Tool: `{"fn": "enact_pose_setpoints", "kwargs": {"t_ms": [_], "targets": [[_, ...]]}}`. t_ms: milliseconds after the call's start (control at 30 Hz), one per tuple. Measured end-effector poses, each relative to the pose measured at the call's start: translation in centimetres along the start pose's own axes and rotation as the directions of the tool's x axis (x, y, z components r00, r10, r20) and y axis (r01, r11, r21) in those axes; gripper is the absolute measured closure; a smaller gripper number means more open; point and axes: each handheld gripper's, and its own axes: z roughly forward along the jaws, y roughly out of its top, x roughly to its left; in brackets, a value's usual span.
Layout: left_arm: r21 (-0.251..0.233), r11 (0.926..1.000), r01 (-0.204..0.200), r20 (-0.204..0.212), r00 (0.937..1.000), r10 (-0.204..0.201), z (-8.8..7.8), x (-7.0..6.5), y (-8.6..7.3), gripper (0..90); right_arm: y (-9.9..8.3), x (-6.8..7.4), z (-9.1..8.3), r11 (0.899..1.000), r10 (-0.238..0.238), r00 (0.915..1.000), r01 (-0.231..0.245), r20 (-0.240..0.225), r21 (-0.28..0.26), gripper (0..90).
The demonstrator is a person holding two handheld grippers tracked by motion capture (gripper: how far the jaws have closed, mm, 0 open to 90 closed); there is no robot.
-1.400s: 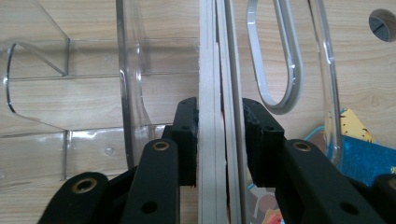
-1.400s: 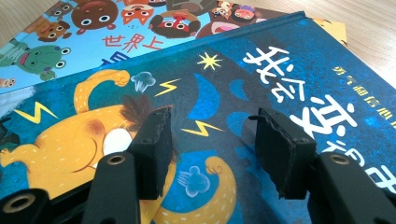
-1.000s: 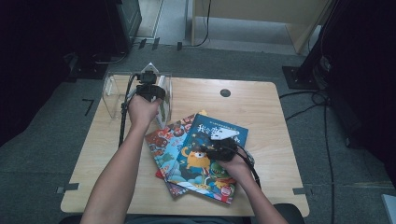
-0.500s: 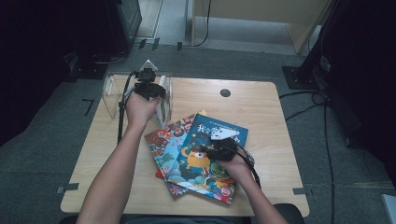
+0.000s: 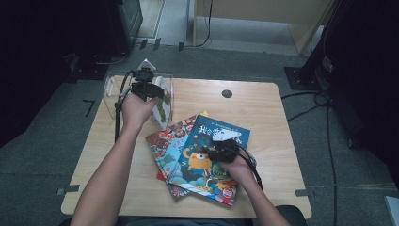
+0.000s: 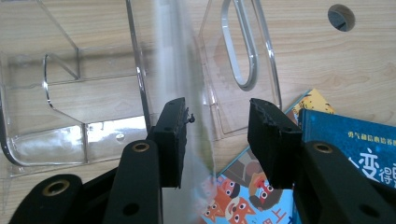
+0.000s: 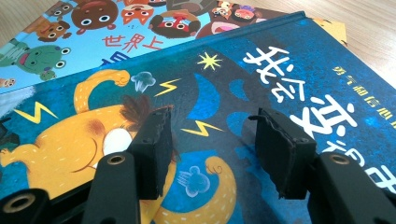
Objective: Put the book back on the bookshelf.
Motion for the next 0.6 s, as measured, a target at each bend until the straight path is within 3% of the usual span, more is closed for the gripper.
{"fn": "enact_pose_setpoints", "kwargs": {"t_ms": [67,167,500,600], "targets": [[0.001,0.9999,-0.012,0.002,0.9999,0.012,-0.2,-0.1,-0.1,57.3,0.0,0.0,0.0,1.000,0.000,1.0000,0.000,0.000,0.000,46.4],[0.020,0.9996,-0.021,0.037,0.9991,0.020,-0.4,0.0,-0.5,55.4,0.0,0.0,0.0,1.000,-0.001,1.0000,0.001,0.000,-0.001,46.4],[-0.010,0.9987,-0.051,0.092,0.9944,0.051,-1.3,0.2,-2.6,51.4,0.0,-0.1,-0.1,1.000,0.008,0.9999,-0.008,-0.010,-0.001,46.4],[-0.014,0.9983,-0.056,0.109,0.9924,0.057,-1.6,0.2,-3.3,49.7,-0.1,-0.4,-0.2,0.999,0.032,0.9993,-0.032,-0.020,-0.004,47.6]]}}
